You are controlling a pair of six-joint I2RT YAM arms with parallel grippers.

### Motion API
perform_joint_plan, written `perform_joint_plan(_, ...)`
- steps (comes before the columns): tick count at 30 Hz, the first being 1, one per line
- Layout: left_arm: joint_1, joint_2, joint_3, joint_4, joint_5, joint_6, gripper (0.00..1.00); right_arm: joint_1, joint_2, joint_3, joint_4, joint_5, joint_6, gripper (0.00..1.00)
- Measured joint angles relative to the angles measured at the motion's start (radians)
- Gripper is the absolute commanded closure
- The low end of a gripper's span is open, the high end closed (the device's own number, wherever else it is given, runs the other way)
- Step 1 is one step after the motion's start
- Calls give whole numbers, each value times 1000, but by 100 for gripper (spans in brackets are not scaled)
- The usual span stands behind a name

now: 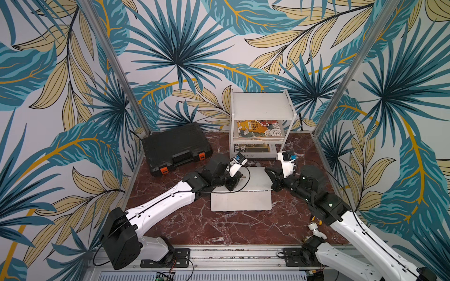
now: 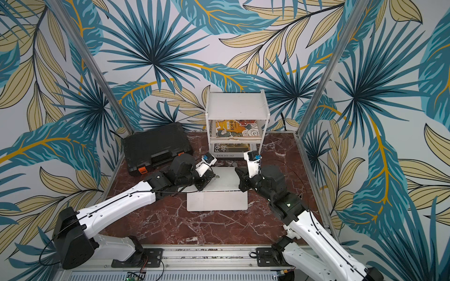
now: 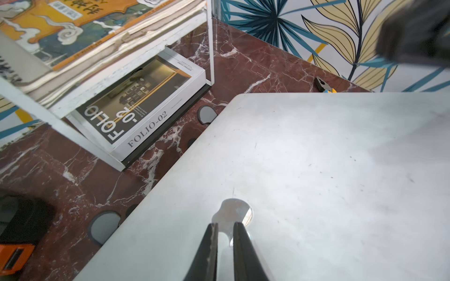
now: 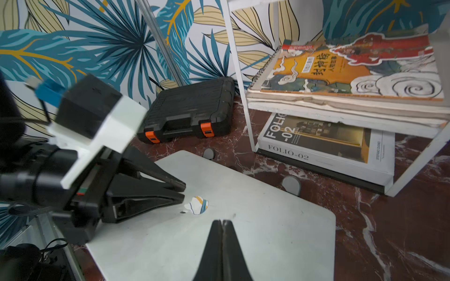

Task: Close the laptop lid and set it aside
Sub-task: Close the lid of the laptop.

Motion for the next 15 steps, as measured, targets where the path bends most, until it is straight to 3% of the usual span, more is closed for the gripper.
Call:
perform_joint_plan(6,3,-105,-35,48,-82,-29,69,0,51,-37,31,5,19,100)
perform_joint_plan(15,5,-224,-207,155,-193,-79,67,0,56,-103,79,3,26,100)
